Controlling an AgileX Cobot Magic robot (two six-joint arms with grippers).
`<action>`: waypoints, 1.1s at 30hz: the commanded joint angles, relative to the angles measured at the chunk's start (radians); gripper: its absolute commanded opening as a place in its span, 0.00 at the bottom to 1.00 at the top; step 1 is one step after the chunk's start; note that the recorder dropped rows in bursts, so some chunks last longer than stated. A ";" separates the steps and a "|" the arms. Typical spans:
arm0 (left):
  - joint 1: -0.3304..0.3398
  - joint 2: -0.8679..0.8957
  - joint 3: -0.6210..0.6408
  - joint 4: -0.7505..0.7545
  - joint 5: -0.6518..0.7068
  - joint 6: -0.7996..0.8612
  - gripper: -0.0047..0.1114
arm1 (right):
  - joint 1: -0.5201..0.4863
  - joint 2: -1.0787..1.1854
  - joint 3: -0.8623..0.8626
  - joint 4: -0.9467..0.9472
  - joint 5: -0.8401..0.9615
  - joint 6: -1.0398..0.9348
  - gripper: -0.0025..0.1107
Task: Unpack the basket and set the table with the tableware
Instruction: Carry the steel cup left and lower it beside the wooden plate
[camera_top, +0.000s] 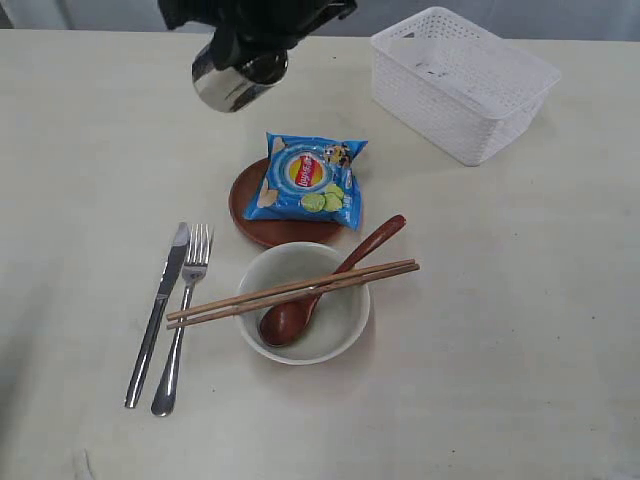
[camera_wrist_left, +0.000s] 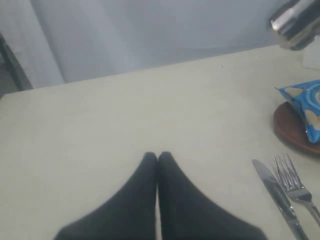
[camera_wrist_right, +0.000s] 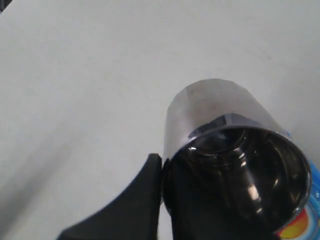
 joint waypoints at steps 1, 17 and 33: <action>-0.002 -0.006 0.003 0.001 0.002 -0.006 0.04 | 0.048 0.064 -0.097 -0.035 0.029 0.026 0.02; -0.002 -0.006 0.003 0.001 0.002 -0.006 0.04 | 0.176 0.366 -0.424 -0.353 0.222 0.253 0.02; -0.002 -0.006 0.003 0.001 0.002 -0.006 0.04 | 0.183 0.453 -0.479 -0.386 0.265 0.278 0.02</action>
